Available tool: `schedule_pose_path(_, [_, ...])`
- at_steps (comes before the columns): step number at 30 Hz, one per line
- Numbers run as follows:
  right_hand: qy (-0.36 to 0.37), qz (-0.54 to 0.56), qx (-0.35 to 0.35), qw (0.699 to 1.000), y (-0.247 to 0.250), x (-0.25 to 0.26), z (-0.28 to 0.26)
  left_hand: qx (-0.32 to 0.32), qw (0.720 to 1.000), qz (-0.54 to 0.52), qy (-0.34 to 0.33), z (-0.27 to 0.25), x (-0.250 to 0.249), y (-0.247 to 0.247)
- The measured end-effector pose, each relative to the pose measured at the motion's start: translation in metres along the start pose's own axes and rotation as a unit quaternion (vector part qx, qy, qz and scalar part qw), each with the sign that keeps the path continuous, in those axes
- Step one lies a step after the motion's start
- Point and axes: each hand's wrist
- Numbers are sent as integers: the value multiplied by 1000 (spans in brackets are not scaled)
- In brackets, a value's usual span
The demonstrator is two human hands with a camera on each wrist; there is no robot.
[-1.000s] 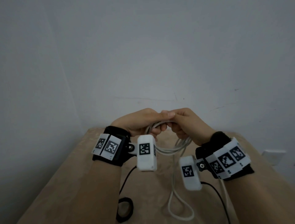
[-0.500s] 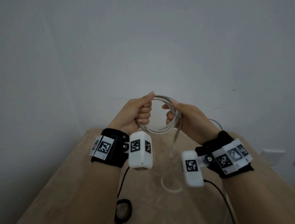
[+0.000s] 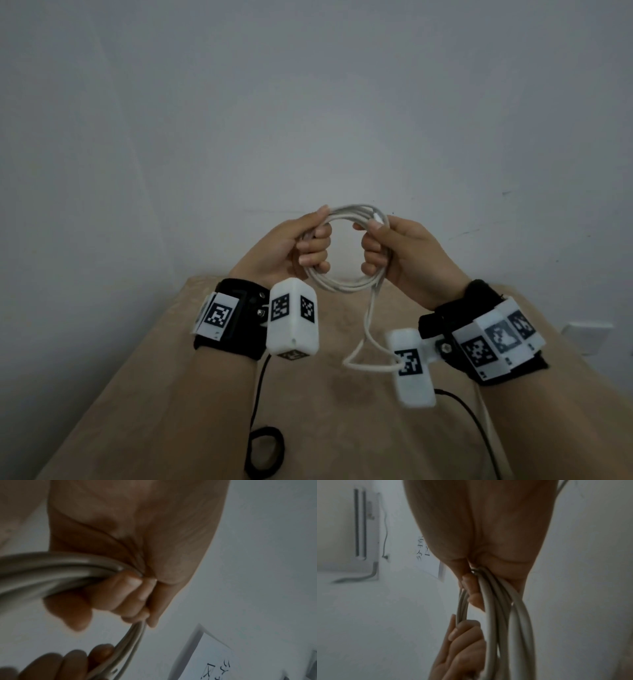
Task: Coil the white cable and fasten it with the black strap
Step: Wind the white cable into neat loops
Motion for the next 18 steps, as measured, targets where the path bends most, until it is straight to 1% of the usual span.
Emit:
schedule_pose_path(4, [-39, -125, 57, 990, 1, -1, -5, 9, 991, 123, 48, -5, 2, 2])
schedule_pose_path(8, [-70, -189, 93, 975, 2, -2, -7, 9, 970, 230, 76, -7, 4, -4])
schedule_pose_path(10, [-84, -206, 103, 969, 1, -3, -8, 7, 964, 248, 91, -5, 5, -5])
schedule_pose_path(13, [-99, -227, 107, 963, 0, -6, -8, 12, 967, 231, 110, -2, 7, -8])
schedule_pose_path(15, [-90, -223, 100, 965, 1, -9, -6, -19, 963, 250, 103, -1, 8, -12])
schedule_pose_path(17, [-58, -210, 77, 973, 2, -9, -4, -66, 958, 269, 78, -1, 7, -15])
schedule_pose_path(18, [-39, -200, 59, 977, 3, -9, -3, -85, 960, 261, 60, 0, 6, -15])
Point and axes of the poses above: each hand's wrist, its own z-axis towards the middle knuckle, its own y-axis out of the back of the hand, x = y × z, and after that the axes turned 2 degrees about y, right-handed
